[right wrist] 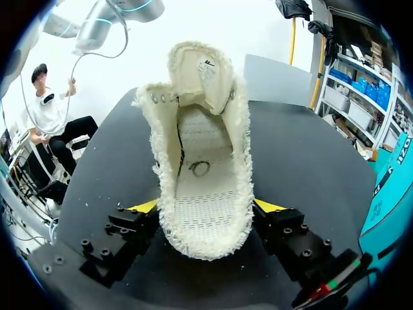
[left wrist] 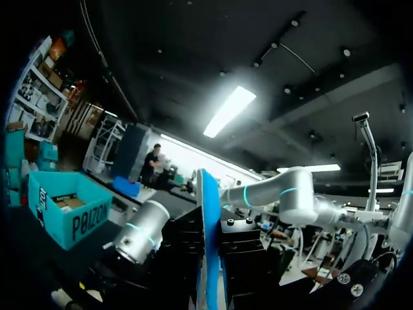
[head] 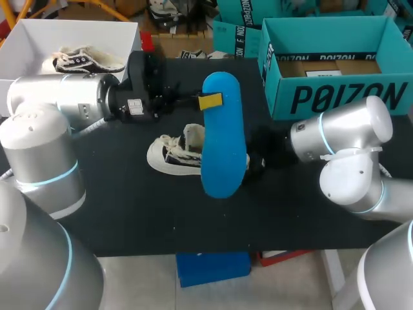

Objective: Take the shoe out of the shoebox, open the shoe tongue, remove and reinsert the insole, then place the shoe into the shoebox

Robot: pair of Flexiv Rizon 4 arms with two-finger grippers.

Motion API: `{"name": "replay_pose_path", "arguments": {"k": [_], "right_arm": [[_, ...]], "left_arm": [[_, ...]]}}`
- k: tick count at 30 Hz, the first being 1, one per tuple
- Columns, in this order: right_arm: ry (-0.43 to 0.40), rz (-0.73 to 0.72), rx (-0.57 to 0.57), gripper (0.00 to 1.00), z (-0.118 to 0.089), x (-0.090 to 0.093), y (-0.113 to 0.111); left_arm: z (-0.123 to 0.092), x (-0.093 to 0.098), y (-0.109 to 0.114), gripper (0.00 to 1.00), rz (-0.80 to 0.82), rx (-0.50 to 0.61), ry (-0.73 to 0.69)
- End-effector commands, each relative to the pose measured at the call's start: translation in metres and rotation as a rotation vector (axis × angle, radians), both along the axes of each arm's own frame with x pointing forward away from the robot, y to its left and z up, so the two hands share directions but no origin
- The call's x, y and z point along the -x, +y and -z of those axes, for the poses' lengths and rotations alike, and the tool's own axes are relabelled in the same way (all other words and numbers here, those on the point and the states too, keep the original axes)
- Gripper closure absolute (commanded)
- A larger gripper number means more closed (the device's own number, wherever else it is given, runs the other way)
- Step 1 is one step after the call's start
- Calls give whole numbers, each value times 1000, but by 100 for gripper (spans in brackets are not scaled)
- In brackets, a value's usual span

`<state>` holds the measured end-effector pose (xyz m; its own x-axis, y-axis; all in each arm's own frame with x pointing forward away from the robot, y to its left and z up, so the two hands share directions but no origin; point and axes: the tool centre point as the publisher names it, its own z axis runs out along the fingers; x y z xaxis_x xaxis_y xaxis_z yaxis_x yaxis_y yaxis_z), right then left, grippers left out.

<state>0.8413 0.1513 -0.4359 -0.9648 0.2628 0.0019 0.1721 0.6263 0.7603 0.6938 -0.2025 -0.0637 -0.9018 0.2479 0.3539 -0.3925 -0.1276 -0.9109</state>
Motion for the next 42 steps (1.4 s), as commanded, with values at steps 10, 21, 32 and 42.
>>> {"name": "replay_pose_path", "arguments": {"k": [10, 21, 32, 42], "right_arm": [[-1, 2, 1, 100, 4, -1, 1], [-1, 2, 1, 100, 4, -1, 1], [12, -15, 110, 0, -8, -6, -11], [111, -125, 338, 0, -39, -11, -20]], "left_arm": [[-20, 14, 2, 100, -106, -22, -11], [-21, 5, 2, 100, -145, -14, -3], [-21, 5, 2, 100, -145, -14, -3], [-21, 5, 2, 100, -145, -14, -3]]}}
